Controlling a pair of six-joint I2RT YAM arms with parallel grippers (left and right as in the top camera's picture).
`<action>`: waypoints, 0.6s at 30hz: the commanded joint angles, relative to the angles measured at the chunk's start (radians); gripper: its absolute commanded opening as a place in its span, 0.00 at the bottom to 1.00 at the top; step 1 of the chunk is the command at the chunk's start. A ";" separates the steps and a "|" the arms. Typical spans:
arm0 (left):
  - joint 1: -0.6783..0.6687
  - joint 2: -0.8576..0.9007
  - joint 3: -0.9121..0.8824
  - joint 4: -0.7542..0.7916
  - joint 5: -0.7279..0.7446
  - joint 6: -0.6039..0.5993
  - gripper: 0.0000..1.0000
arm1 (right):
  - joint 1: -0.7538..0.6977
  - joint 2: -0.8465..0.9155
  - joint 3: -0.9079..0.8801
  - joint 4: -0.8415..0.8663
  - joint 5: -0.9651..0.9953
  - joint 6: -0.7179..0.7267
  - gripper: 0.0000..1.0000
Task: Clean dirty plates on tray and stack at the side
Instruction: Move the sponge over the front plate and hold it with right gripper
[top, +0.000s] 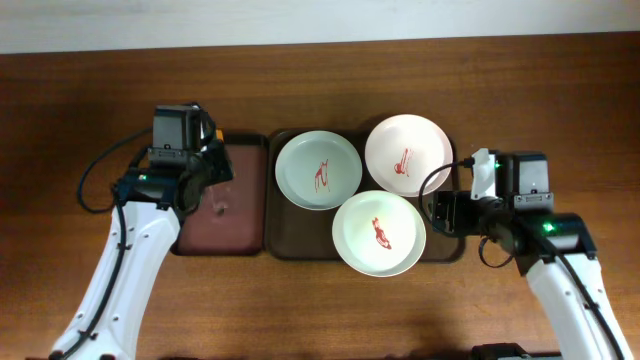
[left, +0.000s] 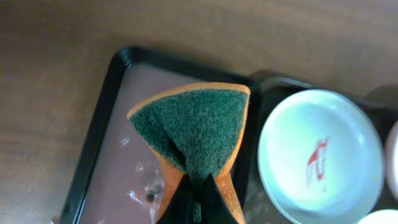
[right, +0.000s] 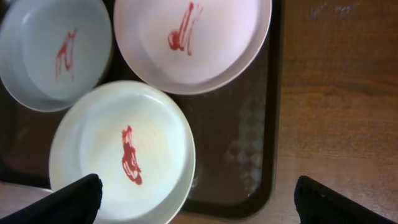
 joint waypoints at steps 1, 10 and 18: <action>0.006 0.076 -0.019 -0.034 -0.028 -0.008 0.00 | 0.006 0.074 0.019 -0.010 -0.037 0.004 0.95; -0.014 0.244 -0.020 -0.084 0.097 0.195 0.00 | 0.006 0.473 0.019 0.010 -0.147 -0.005 0.43; -0.015 0.244 -0.020 -0.088 0.248 0.256 0.00 | 0.006 0.600 0.019 0.040 -0.220 0.008 0.04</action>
